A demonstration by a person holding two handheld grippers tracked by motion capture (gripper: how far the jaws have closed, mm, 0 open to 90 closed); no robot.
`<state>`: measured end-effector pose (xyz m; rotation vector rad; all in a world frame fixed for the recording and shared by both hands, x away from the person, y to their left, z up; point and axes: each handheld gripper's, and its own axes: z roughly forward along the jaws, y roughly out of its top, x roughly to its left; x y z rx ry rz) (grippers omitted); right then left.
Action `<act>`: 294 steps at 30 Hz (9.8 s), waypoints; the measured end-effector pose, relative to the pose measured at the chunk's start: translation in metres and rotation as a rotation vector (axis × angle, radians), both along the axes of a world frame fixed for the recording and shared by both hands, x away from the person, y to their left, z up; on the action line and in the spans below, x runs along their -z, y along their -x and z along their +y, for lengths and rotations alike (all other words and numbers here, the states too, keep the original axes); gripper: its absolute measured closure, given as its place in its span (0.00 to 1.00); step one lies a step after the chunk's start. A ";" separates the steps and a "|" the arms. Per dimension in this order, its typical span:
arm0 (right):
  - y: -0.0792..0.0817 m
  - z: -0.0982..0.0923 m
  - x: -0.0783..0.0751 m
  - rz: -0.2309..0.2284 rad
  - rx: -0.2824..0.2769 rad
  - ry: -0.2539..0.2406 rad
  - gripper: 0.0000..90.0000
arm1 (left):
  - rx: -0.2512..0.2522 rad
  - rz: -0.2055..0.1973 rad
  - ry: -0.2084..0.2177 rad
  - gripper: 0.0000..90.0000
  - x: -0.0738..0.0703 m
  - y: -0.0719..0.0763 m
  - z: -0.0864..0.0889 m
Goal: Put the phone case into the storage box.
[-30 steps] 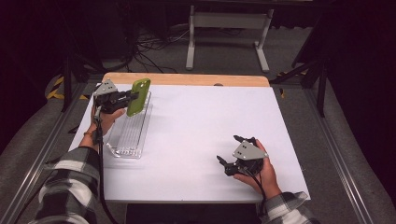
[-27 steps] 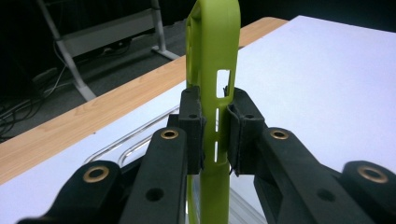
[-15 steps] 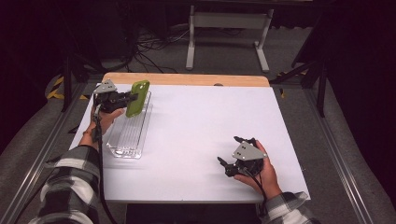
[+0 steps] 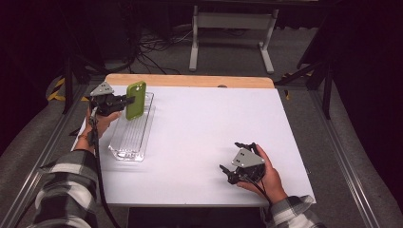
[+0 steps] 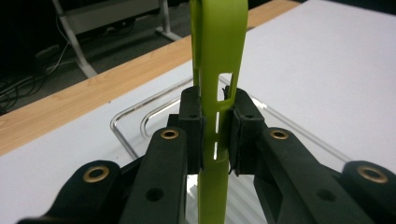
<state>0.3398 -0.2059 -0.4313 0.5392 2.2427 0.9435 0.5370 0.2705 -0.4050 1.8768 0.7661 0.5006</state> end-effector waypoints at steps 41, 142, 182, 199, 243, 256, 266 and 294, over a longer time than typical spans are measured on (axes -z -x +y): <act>0.002 0.015 0.017 0.045 -0.102 0.145 0.14 | -0.132 0.025 -0.229 0.77 0.008 -0.034 -0.017; -0.001 -0.003 -0.013 -0.033 -0.024 -0.112 0.14 | -0.182 -0.168 -0.122 0.57 -0.032 0.040 -0.027; 0.002 -0.004 -0.015 -0.043 -0.011 -0.132 0.14 | -0.198 -0.186 -0.030 0.07 -0.029 0.060 -0.032; 0.002 -0.005 -0.016 -0.052 -0.009 -0.137 0.14 | -0.183 -0.240 -0.006 0.07 -0.038 0.080 -0.040; 0.006 -0.002 -0.017 -0.059 -0.011 -0.143 0.14 | -0.114 -0.330 0.036 0.06 -0.042 0.138 -0.056; 0.009 0.000 -0.018 -0.069 -0.020 -0.144 0.14 | -0.078 -0.333 0.043 0.06 -0.042 0.153 -0.064; 0.009 -0.001 -0.019 -0.076 -0.019 -0.144 0.14 | -0.059 -0.330 0.045 0.06 -0.040 0.160 -0.067; 0.012 0.000 -0.021 -0.090 -0.024 -0.147 0.14 | 0.011 -0.327 0.019 0.05 -0.032 0.177 -0.083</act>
